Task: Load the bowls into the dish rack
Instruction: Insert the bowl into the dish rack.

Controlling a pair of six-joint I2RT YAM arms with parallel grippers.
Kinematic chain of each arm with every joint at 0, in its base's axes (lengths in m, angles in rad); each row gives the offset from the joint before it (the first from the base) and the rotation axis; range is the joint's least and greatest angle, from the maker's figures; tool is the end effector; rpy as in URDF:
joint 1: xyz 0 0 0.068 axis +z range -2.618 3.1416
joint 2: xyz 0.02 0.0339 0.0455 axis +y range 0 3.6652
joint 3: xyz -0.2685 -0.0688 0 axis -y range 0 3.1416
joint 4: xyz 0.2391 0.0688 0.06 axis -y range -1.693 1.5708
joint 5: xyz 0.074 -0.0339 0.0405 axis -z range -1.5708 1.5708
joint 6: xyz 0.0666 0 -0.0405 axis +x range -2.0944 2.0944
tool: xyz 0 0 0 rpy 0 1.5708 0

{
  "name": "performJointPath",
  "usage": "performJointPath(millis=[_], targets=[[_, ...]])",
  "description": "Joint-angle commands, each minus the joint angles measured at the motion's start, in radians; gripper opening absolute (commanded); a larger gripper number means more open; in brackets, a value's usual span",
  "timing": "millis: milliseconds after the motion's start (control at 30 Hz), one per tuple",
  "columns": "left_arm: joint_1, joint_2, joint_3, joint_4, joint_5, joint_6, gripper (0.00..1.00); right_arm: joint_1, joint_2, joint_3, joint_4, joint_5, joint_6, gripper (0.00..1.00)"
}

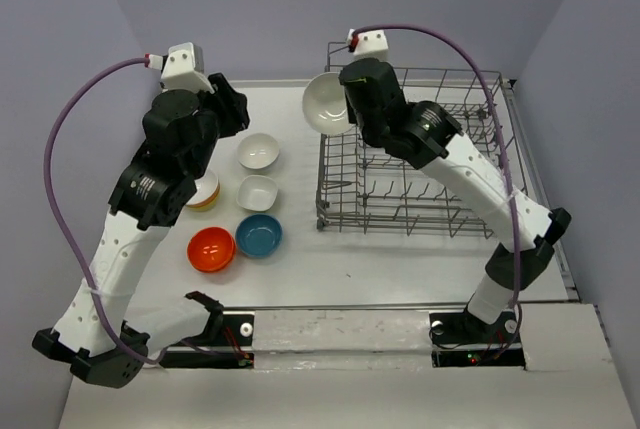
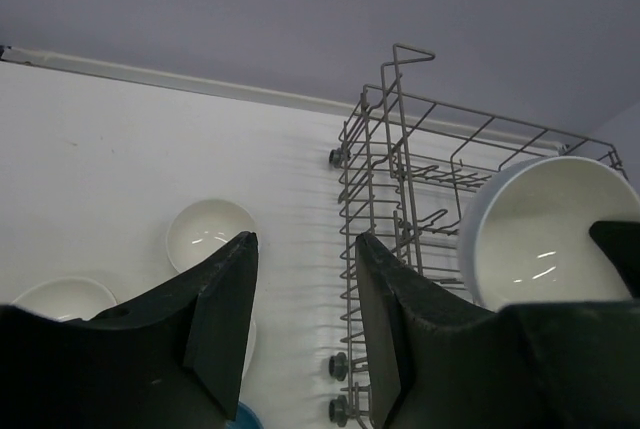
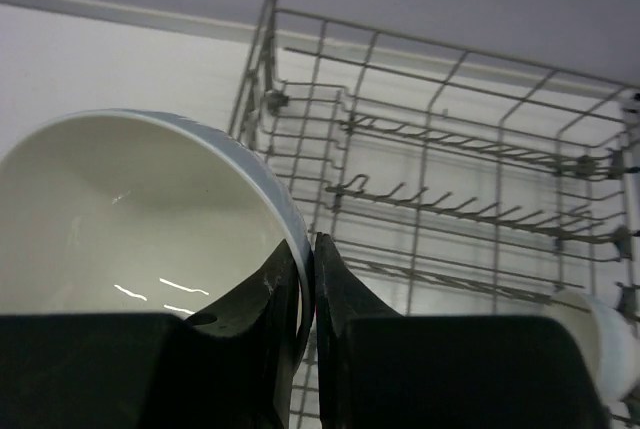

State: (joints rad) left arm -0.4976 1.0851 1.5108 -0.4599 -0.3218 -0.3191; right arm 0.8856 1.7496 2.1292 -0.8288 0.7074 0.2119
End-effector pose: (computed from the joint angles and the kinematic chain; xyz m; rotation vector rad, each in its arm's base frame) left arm 0.2075 -0.0888 0.4996 -0.1071 1.6124 -0.3748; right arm 0.2739 0.2667 0.4679 -0.2074 1.8959 0.0234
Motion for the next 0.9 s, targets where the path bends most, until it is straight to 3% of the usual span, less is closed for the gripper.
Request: performJointPath(millis=[0,167,233,333,533,867], targets=[[-0.006,-0.053,-0.006,0.043,0.003,0.020,0.53,0.009,-0.122,-0.073,0.141,0.340,-0.098,0.01],[-0.006,-0.103,-0.090,0.063,0.030,0.032,0.54,-0.033,-0.235,-0.198,0.238,0.605,-0.251,0.01],[-0.006,-0.117,-0.122,0.081,0.049,0.034,0.54,-0.045,-0.268,-0.314,0.389,0.684,-0.400,0.01],[-0.006,-0.136,-0.193,0.105,0.072,0.038,0.54,-0.095,-0.334,-0.464,0.567,0.699,-0.566,0.01],[-0.004,-0.152,-0.325,0.158,0.087,0.043,0.55,-0.243,-0.381,-0.675,0.764,0.659,-0.754,0.01],[-0.004,-0.126,-0.458,0.242,0.125,0.048,0.56,-0.382,-0.348,-0.834,0.815,0.624,-0.890,0.01]])
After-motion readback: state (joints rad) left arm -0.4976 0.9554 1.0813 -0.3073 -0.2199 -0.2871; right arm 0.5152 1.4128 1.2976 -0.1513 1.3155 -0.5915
